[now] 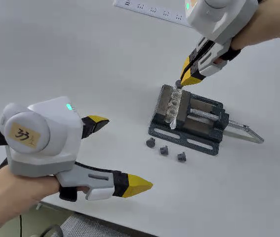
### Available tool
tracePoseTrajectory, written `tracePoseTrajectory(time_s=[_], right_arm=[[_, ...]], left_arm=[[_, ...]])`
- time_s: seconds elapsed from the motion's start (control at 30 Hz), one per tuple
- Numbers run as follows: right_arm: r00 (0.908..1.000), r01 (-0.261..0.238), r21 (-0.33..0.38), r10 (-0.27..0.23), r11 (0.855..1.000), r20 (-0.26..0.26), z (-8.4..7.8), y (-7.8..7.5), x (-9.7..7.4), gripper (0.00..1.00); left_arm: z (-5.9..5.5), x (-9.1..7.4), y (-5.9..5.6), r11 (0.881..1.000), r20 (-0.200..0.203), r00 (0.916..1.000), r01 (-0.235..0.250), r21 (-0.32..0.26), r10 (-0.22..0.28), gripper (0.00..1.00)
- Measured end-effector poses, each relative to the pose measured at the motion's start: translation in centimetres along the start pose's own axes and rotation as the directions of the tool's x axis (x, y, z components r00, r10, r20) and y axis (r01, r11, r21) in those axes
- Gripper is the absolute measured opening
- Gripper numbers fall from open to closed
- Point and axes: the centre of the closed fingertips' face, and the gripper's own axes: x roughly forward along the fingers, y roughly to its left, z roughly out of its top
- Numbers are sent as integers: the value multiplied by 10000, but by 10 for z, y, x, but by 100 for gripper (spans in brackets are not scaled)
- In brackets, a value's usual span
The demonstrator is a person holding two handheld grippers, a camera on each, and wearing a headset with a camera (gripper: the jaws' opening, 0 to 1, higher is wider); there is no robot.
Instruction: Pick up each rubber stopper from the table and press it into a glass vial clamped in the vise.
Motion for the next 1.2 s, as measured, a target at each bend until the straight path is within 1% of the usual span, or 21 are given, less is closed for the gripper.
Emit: tracePoseTrajectory(time_s=[0.07,0.1,0.2,0.5,0.6,0.67,0.83,0.9,1.0,1.03,1.2], right_arm=[[10000,-2,-25,2,10000,-3,-1,1,0,0],[10000,-16,-5,16,10000,-7,-3,-4,1,0],[10000,-22,92,23,10000,-65,-2,-4,1,0],[9987,18,787,22,9969,-506,0,0,2,0],[9981,-42,955,100,9954,-600,1,-2,3,0],[9978,-97,1083,167,9941,-642,-1,1,2,0],[9965,-363,1236,452,9917,-697,0,3,2,2],[9967,-282,1385,384,9900,-712,1,4,2,0],[9972,-224,1631,337,9864,-668,1,3,2,0],[9972,-218,1612,329,9867,-665,1,1,3,0],[9972,-107,1680,230,9857,-717,2,2,3,0]], left_arm=[[0,0,0,10000,9,10000,11,-50,-11,94],[0,0,-1,10000,10,10000,18,-54,-17,94],[-1,1,-1,10000,-32,10000,27,-13,-27,94],[-1,1,-2,10000,-4,10000,51,-19,-51,94],[-1,1,-3,10000,2,10000,53,-31,-53,93],[-2,0,-3,10000,-6,10000,47,-32,-47,93],[-2,-1,-3,10000,-11,10000,-3,-69,2,93],[-3,-1,-2,10000,-17,10000,-7,-80,7,93],[-4,-1,-2,10000,-16,10000,2,-85,-2,93],[-4,-1,-2,10000,-20,10000,8,-82,-8,93],[-7,0,-1,9999,-22,10000,13,-135,-14,93]])
